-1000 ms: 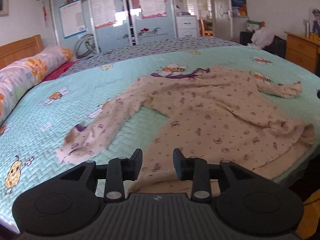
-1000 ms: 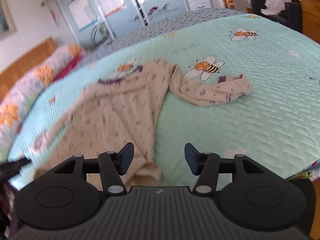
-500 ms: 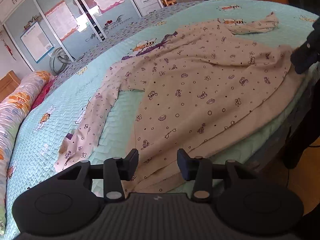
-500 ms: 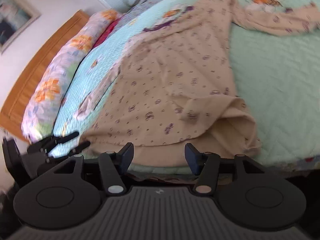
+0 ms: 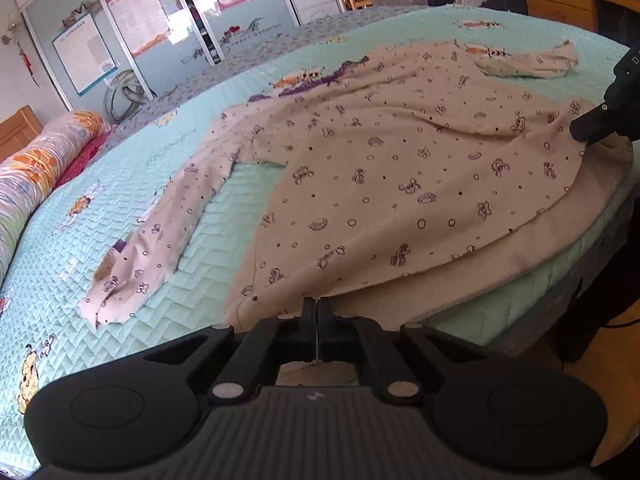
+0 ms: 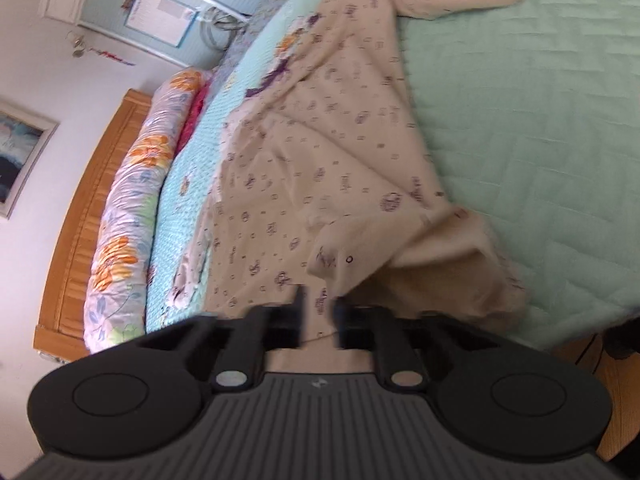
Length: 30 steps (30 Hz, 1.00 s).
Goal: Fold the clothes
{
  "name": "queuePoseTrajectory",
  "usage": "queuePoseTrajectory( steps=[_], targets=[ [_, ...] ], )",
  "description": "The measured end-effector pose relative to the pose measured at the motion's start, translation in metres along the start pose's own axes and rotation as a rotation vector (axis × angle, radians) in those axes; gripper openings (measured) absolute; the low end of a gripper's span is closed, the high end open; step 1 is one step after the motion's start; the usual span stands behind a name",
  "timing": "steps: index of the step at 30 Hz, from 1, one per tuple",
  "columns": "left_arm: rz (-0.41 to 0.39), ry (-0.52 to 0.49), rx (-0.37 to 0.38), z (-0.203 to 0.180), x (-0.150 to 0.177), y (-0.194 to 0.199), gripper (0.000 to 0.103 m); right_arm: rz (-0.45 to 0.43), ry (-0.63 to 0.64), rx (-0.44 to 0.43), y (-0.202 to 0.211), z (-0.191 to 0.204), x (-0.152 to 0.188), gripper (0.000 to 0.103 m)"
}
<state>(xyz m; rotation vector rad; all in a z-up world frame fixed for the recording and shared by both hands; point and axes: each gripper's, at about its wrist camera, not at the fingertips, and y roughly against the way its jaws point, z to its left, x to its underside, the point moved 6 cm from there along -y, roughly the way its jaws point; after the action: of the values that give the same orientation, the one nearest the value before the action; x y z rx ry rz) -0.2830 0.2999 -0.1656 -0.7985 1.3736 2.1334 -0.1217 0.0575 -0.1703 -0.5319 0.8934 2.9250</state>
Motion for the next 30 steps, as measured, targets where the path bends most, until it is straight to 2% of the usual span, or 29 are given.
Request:
queuePoseTrajectory(
  steps=[3, 5, 7, 9, 13, 15, 16, 18, 19, 21, 23, 26, 28, 30],
  targets=[
    [-0.040, 0.030, -0.044, 0.016, -0.002, 0.019, 0.000, -0.008, 0.073, -0.063, 0.012, 0.022, 0.002, 0.000],
    [-0.029, 0.046, -0.064, 0.024, 0.002, 0.023, 0.000, 0.021, 0.106, -0.136, 0.022, 0.038, 0.007, 0.000],
    [-0.019, 0.062, -0.085, 0.032, 0.007, 0.026, 0.000, 0.053, 0.141, -0.170, 0.028, 0.049, 0.014, 0.000],
    [-0.008, 0.078, -0.105, 0.040, 0.012, 0.030, 0.000, 0.099, 0.159, -0.117, 0.024, 0.044, 0.022, 0.000],
    [0.013, 0.110, -0.145, 0.055, 0.022, 0.037, 0.004, 0.185, 0.031, -0.042, 0.009, 0.014, 0.030, 0.006],
    [0.015, 0.131, -0.153, 0.061, 0.023, 0.039, 0.005, 0.195, 0.006, -0.035, 0.013, 0.007, 0.032, 0.018],
    [0.006, 0.148, -0.142, 0.062, 0.020, 0.039, 0.005, 0.178, 0.022, -0.052, 0.022, 0.010, 0.031, 0.027],
    [-0.011, 0.182, -0.121, 0.063, 0.014, 0.039, 0.005, 0.144, 0.058, -0.110, 0.042, 0.018, 0.027, 0.036],
    [-0.020, 0.199, -0.111, 0.064, 0.011, 0.038, 0.006, 0.118, 0.059, -0.139, 0.050, 0.020, 0.023, 0.043],
    [-0.038, 0.232, -0.090, 0.066, 0.006, 0.038, 0.012, 0.051, 0.055, -0.167, 0.065, 0.021, 0.012, 0.053],
    [-0.055, 0.266, -0.069, 0.068, 0.000, 0.037, 0.030, -0.048, 0.035, -0.109, 0.074, 0.011, -0.003, 0.060],
    [-0.076, 0.305, -0.033, 0.067, -0.010, 0.034, 0.033, -0.128, 0.024, 0.041, 0.072, -0.010, -0.014, 0.060],
    [-0.055, 0.284, 0.010, 0.054, -0.013, 0.020, 0.033, -0.120, 0.053, 0.153, 0.062, -0.023, -0.012, 0.060],
    [-0.008, 0.252, 0.039, 0.041, -0.011, 0.004, 0.033, -0.043, 0.091, 0.224, 0.047, -0.030, 0.000, 0.057]
  ],
)
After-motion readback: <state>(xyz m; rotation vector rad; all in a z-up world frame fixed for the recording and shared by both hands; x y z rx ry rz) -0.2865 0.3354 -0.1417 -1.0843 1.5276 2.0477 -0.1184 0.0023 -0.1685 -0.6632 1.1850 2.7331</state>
